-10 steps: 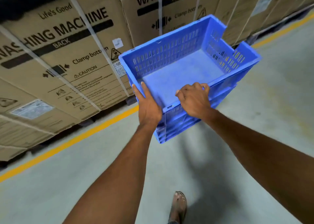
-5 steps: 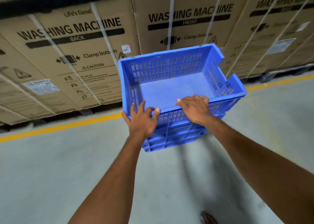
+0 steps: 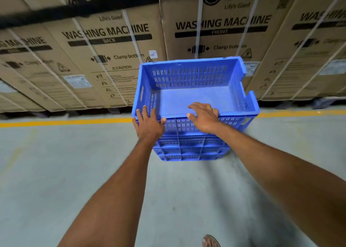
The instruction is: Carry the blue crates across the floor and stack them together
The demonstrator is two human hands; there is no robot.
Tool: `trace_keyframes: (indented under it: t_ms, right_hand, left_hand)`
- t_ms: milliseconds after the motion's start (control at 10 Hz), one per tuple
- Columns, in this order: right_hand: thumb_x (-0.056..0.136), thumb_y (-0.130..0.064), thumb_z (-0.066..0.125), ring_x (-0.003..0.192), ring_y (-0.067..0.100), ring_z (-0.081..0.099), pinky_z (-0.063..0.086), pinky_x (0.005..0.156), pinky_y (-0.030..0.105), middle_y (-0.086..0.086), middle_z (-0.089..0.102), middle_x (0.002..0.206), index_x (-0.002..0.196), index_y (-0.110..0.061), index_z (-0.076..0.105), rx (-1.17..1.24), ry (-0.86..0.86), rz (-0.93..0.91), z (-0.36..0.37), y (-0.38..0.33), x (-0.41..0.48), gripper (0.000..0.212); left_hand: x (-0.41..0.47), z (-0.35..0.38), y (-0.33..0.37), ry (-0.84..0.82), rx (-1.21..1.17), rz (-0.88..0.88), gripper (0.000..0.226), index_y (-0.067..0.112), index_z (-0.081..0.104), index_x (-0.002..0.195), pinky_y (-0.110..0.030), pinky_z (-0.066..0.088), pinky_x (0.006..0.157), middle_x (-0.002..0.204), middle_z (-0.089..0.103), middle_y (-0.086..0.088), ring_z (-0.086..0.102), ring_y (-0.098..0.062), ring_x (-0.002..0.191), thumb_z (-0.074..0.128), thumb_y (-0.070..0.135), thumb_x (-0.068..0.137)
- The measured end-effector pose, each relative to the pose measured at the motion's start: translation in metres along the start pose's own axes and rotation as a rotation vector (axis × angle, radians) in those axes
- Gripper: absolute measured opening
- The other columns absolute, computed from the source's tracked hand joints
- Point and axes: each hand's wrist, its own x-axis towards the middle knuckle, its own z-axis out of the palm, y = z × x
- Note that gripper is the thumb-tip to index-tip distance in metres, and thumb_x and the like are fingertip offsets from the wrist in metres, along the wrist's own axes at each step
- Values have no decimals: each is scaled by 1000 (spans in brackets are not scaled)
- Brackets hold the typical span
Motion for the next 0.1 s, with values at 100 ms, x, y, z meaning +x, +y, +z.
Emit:
trace_keyframes:
  t_ms: [100]
  right_hand:
    - [104, -41, 45, 142, 26, 30, 23, 110, 44, -1, 39, 155, 145, -26, 44, 123, 208, 17, -22, 3, -30, 44]
  left_hand:
    - [-35, -7, 2, 133, -80, 68, 66, 26, 20, 160, -50, 5, 124, 168, 7, -3, 2, -27, 156, 40, 52, 103]
